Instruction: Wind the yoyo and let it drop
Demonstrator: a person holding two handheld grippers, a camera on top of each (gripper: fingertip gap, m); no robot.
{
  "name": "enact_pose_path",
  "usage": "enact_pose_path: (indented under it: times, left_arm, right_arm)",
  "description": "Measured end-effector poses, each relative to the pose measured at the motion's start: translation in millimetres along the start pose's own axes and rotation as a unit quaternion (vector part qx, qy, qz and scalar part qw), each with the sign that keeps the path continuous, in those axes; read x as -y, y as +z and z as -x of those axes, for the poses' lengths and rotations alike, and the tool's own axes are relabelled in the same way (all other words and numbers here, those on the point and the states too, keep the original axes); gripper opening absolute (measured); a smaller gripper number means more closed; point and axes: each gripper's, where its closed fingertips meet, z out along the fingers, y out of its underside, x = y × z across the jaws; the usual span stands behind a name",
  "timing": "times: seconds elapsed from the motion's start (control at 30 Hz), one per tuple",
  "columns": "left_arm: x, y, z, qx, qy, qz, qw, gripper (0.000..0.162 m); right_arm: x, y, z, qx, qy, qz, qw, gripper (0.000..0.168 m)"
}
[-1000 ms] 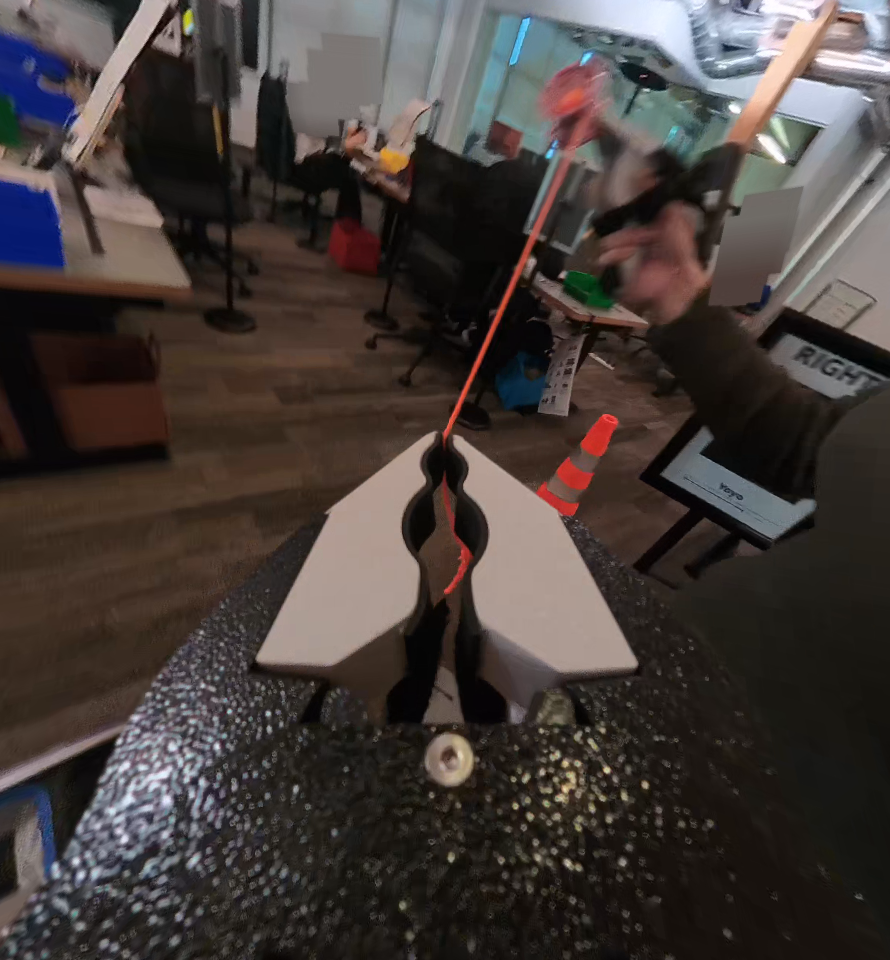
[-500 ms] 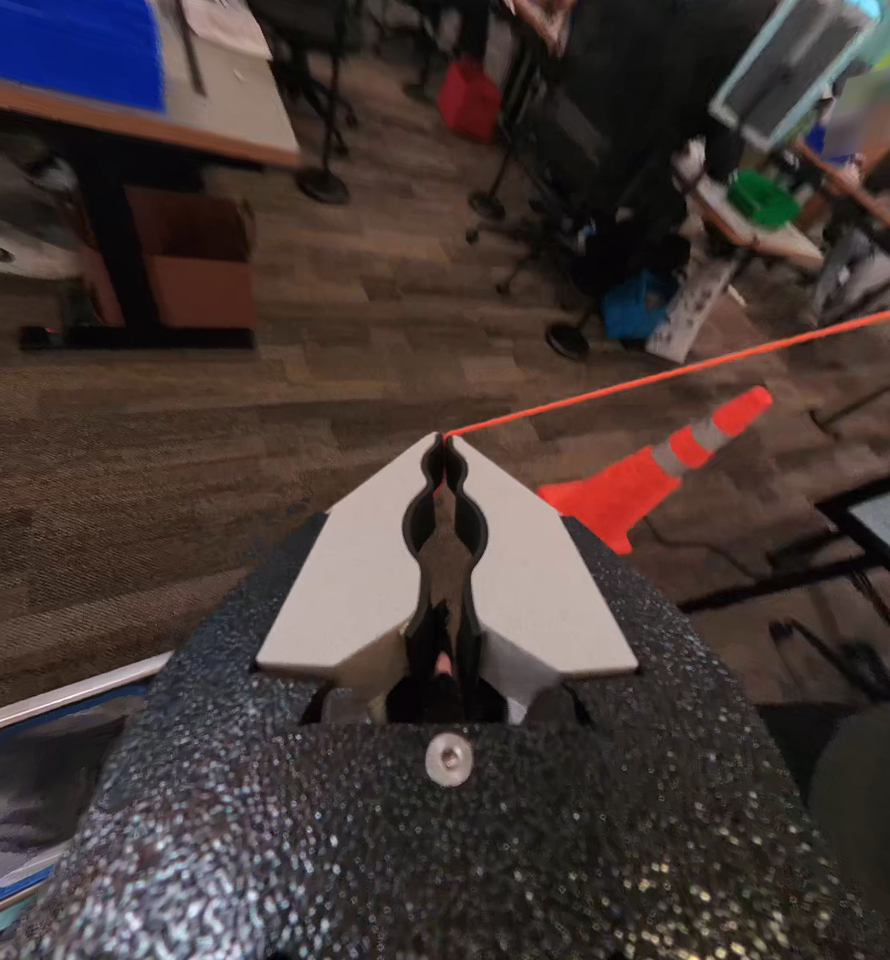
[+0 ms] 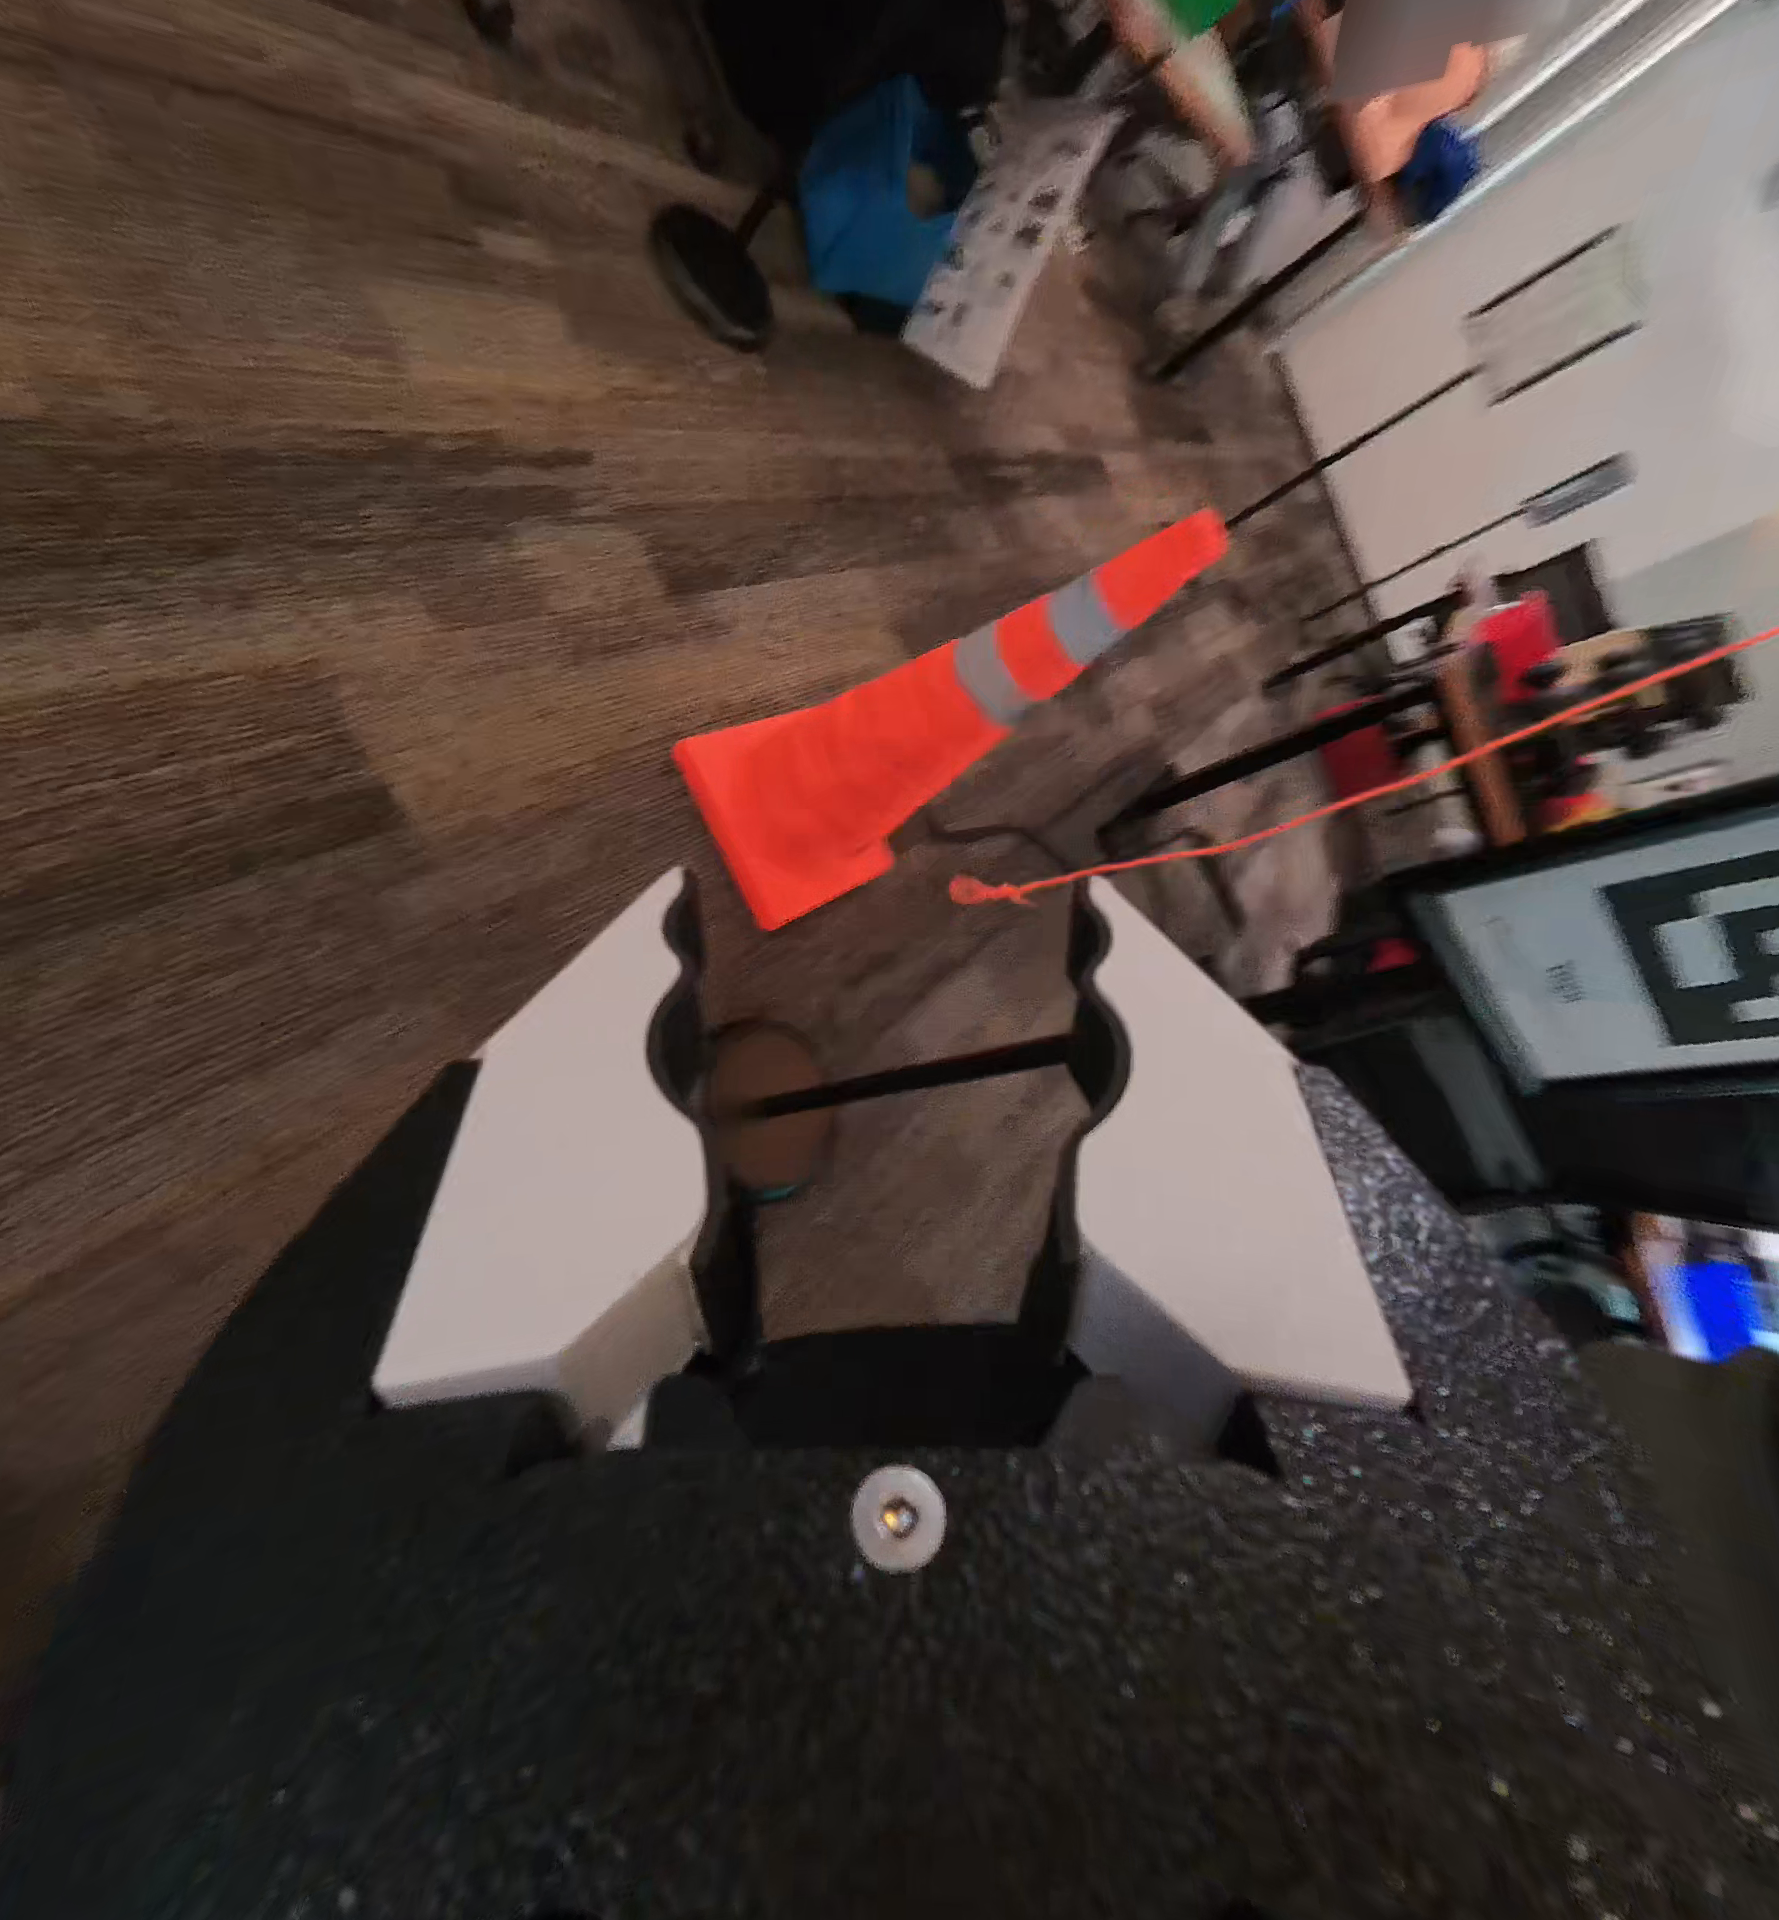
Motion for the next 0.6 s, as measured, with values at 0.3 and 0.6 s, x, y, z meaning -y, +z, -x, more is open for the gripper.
enact_pose_path:
  times: [0.3,0.6]
  left_arm:
    - [89.5,62.8,-183.8,-0.301,0.122,0.029,0.945,0.096]
    - [95.8,72.3,-343.8,-0.473,0.281,0.002,0.835,0.096]
  right_arm:
    - [3.5,-15.9,-48.8,-0.145,-0.010,-0.008,0.989,0.001]
    - [20.9,-44.2,-49.7,-0.250,-0.041,0.005,0.967,0.000]
